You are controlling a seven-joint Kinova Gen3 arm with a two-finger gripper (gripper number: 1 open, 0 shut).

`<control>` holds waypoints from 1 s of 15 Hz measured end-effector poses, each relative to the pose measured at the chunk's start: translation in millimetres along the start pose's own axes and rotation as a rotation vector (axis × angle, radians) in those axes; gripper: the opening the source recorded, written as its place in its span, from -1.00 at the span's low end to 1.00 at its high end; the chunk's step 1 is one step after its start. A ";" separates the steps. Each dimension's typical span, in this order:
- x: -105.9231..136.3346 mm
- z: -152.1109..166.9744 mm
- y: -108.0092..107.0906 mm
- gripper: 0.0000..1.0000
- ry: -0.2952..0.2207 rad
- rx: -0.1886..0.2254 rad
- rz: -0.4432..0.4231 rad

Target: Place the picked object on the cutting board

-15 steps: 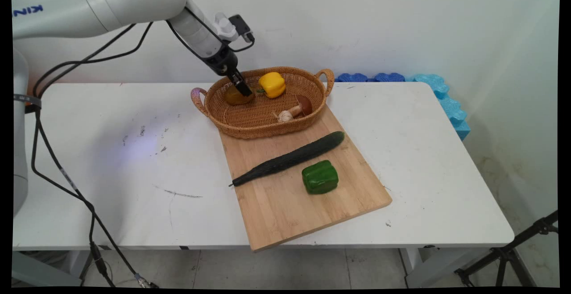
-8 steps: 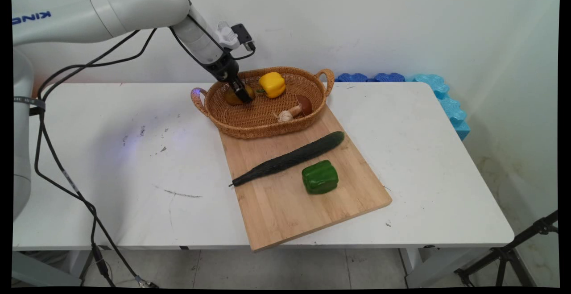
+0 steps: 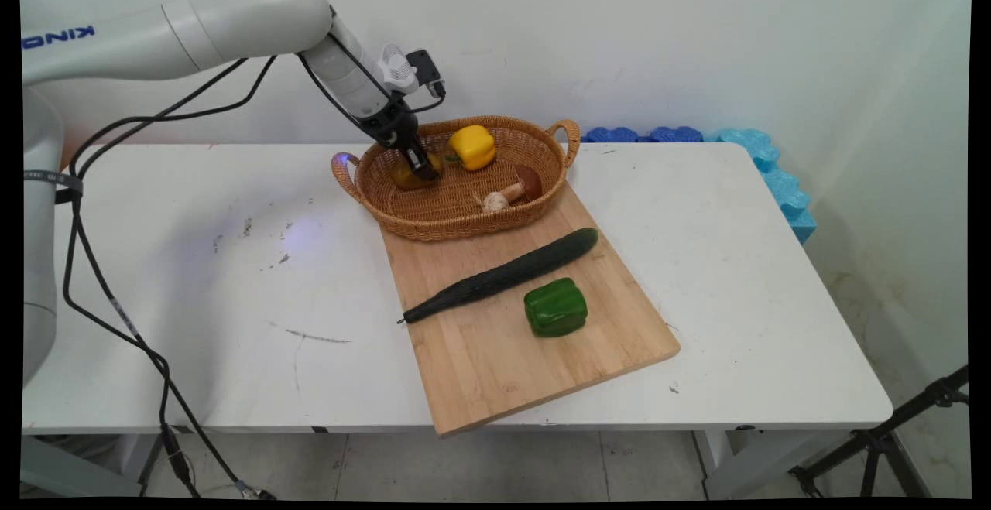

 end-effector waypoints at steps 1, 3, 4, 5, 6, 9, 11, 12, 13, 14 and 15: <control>-0.1 -0.5 1.1 -1.00 0.002 -0.003 0.008; 1.7 -6.2 3.6 -1.00 0.011 -0.005 0.019; 3.5 -11.2 5.0 -1.00 0.017 -0.005 0.021; 6.3 -20.2 6.8 -1.00 0.027 -0.003 0.020; 8.7 -28.8 9.0 -1.00 0.034 -0.001 0.018; 16.8 -75.3 22.1 -1.00 0.076 0.004 -0.014; 18.2 -109.0 37.0 -1.00 0.102 -0.016 -0.036; 18.5 -126.4 47.3 -1.00 0.116 -0.034 -0.042; 17.2 -140.6 56.5 -1.00 0.125 -0.050 -0.049; 15.0 -155.4 68.0 -1.00 0.133 -0.072 -0.055; 12.3 -166.8 78.4 -1.00 0.139 -0.092 -0.062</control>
